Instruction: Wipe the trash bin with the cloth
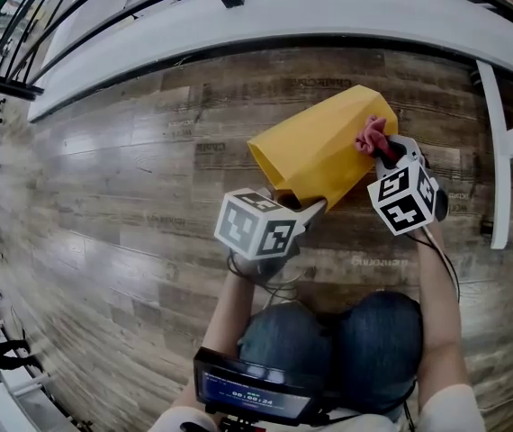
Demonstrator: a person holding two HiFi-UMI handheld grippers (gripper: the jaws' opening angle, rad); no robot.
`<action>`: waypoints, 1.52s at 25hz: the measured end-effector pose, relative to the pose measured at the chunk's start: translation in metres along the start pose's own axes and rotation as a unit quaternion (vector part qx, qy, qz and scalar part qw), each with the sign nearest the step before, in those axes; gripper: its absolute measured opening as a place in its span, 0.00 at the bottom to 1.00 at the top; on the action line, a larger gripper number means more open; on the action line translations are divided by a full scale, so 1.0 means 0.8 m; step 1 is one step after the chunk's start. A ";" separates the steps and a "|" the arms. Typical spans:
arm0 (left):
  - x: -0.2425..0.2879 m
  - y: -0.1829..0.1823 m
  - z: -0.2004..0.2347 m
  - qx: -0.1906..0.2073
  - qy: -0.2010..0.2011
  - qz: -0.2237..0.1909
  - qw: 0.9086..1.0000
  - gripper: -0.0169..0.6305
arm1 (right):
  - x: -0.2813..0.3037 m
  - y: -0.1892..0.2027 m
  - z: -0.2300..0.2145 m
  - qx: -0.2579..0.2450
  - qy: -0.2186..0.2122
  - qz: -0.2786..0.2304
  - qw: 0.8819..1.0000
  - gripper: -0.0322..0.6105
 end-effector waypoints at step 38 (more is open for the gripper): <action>-0.019 0.003 0.026 -0.072 -0.003 -0.043 0.996 0.09 | -0.027 -0.042 0.104 -0.114 -0.119 -0.078 0.983 0.12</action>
Point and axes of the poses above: the fingertips, and each gripper's own axes: x forward along the fingers, z to its left, y out of its underside, the point moved 1 cm from there along -x, backward along the fingers, and after that the axes turned 4 degrees about -z, right-handed, at the moved point
